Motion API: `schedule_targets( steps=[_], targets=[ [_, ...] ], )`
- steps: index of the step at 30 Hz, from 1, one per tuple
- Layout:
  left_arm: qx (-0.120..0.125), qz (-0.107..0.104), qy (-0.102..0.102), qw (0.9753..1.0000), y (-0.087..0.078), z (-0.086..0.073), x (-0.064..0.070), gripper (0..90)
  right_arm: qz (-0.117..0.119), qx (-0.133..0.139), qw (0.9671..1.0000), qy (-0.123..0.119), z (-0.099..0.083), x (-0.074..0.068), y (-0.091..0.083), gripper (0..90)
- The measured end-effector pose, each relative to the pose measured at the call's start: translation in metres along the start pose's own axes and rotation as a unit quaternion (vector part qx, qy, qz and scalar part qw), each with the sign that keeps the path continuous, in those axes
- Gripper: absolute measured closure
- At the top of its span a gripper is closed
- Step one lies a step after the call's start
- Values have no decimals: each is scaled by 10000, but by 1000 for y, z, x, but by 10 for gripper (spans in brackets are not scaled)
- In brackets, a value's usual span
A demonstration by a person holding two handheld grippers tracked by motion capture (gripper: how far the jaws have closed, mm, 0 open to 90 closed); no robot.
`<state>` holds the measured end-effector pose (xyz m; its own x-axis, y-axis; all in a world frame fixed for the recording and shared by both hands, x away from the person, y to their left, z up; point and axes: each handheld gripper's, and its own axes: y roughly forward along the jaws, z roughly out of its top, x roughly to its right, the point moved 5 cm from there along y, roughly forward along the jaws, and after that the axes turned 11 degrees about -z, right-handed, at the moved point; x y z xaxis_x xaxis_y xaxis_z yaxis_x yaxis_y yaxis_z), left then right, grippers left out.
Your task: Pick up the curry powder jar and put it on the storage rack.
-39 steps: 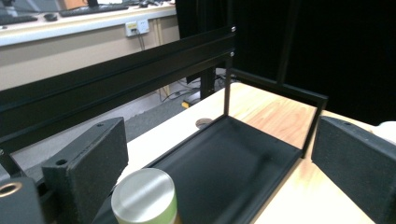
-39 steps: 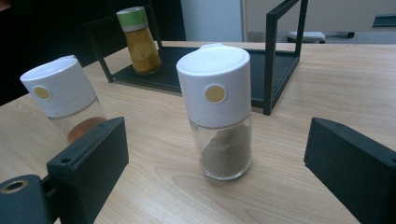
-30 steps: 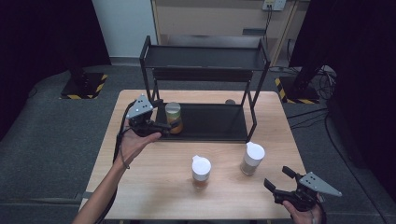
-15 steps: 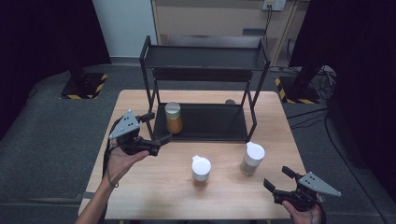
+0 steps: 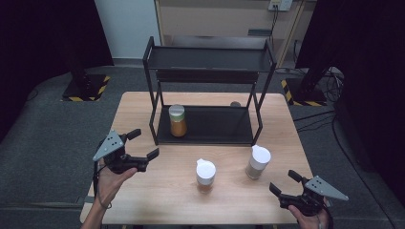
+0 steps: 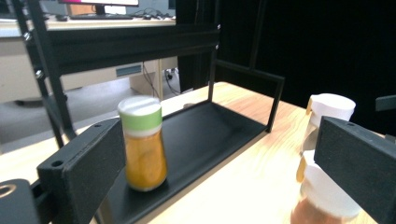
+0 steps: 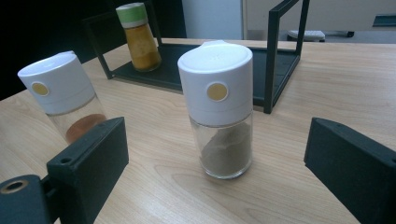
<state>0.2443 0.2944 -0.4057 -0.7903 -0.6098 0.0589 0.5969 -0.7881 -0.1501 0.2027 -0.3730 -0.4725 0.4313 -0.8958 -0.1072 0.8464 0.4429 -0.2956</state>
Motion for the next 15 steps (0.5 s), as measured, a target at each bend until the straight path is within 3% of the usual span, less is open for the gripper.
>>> schedule_targets(
  steps=[15],
  targets=[
    [-104,294,21,9995,-11,-41,12,7,-7,-7,10000,-7,0,0,0,68]
  ],
)
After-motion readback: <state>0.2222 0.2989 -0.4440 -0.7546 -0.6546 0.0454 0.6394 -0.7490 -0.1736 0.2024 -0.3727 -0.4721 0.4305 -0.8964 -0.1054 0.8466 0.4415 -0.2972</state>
